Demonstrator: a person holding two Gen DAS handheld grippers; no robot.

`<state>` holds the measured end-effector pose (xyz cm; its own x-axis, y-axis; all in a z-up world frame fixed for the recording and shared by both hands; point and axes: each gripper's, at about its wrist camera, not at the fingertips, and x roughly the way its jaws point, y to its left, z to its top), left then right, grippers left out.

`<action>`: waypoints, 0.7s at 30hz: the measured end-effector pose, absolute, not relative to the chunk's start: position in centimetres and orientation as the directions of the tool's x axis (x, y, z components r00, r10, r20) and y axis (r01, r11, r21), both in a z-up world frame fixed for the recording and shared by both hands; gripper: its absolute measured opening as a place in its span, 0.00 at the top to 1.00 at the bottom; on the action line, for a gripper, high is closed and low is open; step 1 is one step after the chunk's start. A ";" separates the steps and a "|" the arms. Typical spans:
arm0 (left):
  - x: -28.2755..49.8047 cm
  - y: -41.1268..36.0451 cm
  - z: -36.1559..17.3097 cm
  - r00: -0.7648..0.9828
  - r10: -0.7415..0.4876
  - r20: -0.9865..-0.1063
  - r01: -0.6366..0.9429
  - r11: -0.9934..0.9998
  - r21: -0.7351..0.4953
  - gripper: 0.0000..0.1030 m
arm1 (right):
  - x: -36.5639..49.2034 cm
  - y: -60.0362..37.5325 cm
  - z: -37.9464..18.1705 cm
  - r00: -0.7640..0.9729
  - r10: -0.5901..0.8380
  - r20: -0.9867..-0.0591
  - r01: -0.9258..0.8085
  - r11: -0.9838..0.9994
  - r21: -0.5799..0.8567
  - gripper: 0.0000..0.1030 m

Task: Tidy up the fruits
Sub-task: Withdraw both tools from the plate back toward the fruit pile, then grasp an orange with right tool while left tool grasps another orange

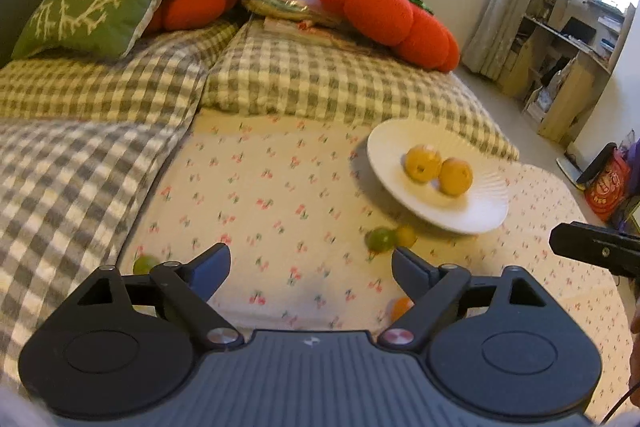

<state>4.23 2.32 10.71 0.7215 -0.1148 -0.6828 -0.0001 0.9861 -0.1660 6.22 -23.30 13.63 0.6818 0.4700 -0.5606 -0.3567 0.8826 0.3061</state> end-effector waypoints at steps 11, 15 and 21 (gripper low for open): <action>3.2 -1.5 7.4 0.664 -0.203 -0.720 0.216 0.973 -0.076 0.20 | 5.9 -22.6 10.8 0.598 0.465 -0.653 -0.363 0.884 0.297 0.11; 2.8 -2.5 6.3 0.633 -0.237 -0.737 0.302 0.952 -0.047 0.22 | 6.1 -22.3 9.8 0.575 0.446 -0.685 -0.354 0.891 0.284 0.18; 2.7 -3.5 5.7 0.596 -0.278 -0.753 0.399 0.917 -0.022 0.31 | 6.3 -21.9 8.3 0.513 0.442 -0.735 -0.354 0.890 0.288 0.28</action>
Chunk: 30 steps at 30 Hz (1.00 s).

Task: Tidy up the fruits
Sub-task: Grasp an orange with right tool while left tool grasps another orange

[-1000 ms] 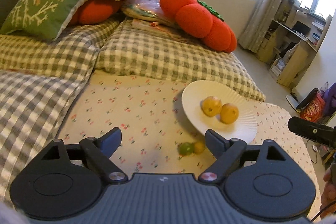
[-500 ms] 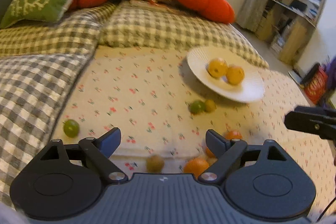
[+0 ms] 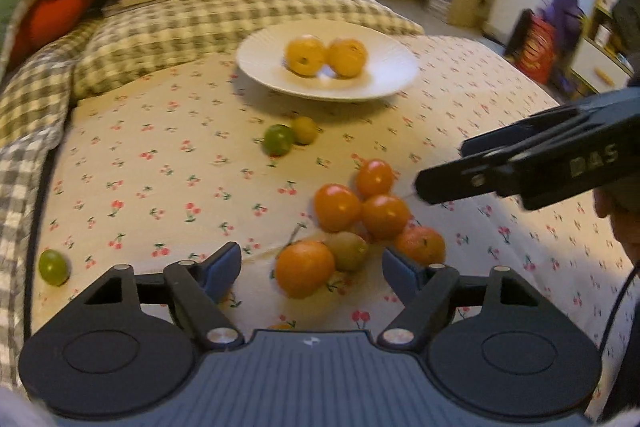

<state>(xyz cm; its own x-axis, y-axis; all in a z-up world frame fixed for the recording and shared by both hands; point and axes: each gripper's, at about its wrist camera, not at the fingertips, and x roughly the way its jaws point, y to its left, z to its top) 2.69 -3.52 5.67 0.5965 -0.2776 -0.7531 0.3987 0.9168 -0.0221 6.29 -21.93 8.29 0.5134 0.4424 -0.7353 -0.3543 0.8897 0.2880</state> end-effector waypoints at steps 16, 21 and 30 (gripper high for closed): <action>3.8 -4.2 4.3 0.547 -0.263 -0.794 0.446 0.895 0.011 0.55 | 6.3 -20.4 6.5 0.421 0.429 -0.800 -0.391 0.881 0.266 0.41; 4.2 -4.5 3.5 0.541 -0.227 -0.810 0.442 0.896 0.044 0.71 | 6.3 -20.0 6.2 0.401 0.428 -0.810 -0.406 0.876 0.261 0.46; 4.2 -4.2 3.5 0.548 -0.231 -0.804 0.434 0.900 0.037 0.72 | 6.3 -19.1 5.2 0.376 0.408 -0.832 -0.433 0.871 0.232 0.61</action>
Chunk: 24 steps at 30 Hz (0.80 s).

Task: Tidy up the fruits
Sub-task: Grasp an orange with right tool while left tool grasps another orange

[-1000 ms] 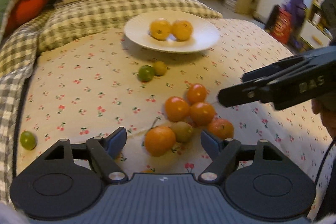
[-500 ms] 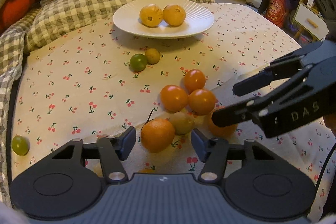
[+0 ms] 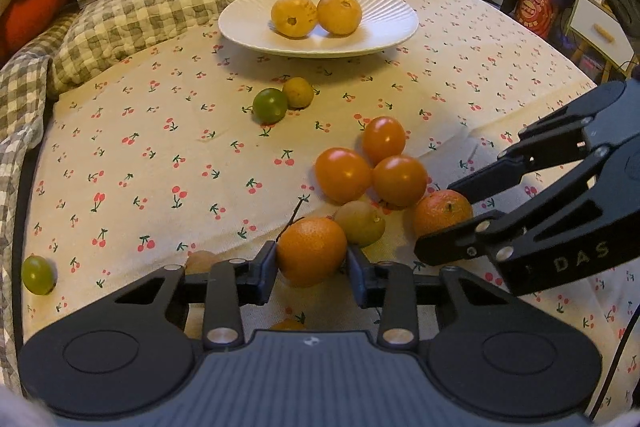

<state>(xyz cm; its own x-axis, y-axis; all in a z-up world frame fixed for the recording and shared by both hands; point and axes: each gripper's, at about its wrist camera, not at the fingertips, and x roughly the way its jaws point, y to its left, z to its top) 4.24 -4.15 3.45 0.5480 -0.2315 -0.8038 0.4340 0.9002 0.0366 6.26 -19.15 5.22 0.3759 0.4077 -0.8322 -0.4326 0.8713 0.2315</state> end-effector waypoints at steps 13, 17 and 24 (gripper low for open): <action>3.2 -3.4 4.4 0.573 -0.232 -0.786 0.369 0.929 -0.005 0.73 | 6.2 -19.6 6.2 0.414 0.414 -0.810 -0.437 0.872 0.222 0.68; 2.8 -3.1 5.2 0.599 -0.246 -0.762 0.353 0.935 -0.025 0.73 | 6.0 -19.9 6.9 0.431 0.431 -0.793 -0.436 0.869 0.236 0.68; 3.0 -2.3 6.3 0.647 -0.235 -0.725 0.300 0.953 -0.041 0.73 | 6.2 -21.9 8.9 0.485 0.486 -0.727 -0.412 0.860 0.300 0.68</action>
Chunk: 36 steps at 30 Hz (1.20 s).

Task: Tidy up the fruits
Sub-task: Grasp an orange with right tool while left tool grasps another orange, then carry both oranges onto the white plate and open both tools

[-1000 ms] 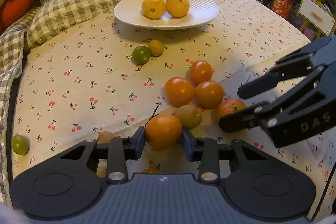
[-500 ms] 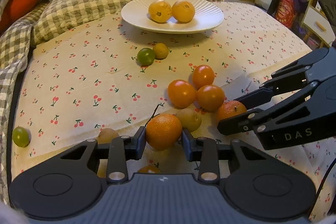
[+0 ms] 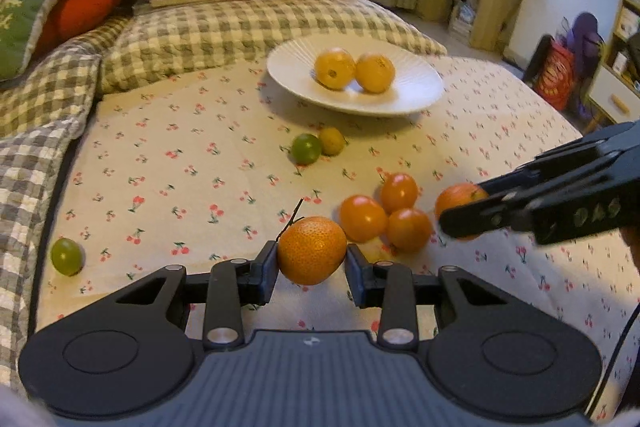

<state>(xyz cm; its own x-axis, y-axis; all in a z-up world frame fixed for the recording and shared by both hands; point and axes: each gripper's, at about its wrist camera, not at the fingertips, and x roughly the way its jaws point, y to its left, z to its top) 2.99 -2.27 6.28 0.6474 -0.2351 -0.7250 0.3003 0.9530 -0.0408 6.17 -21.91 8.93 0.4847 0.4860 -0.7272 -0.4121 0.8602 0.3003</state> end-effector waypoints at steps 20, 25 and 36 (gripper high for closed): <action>3.1 -5.8 9.4 0.703 -0.227 -0.674 0.209 0.972 -0.110 0.73 | 6.1 -29.8 12.3 0.722 0.448 -0.526 -0.253 0.880 0.402 0.68; 5.1 -7.5 10.3 0.713 -0.228 -0.663 0.254 0.965 -0.059 0.73 | 8.1 -33.5 11.5 0.756 0.391 -0.526 -0.129 0.876 0.465 0.68; 13.2 -11.4 8.9 0.720 -0.237 -0.652 0.328 0.944 0.019 0.73 | 14.8 -32.5 7.9 0.685 0.452 -0.571 -0.087 0.829 0.552 0.68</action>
<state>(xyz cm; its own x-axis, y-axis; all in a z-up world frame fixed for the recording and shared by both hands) 13.15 -11.39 8.90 0.7203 -0.2373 -0.6518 0.3284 0.9443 0.0192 14.84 -32.47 7.86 0.6853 0.4523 -0.5708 -0.0869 0.8290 0.5525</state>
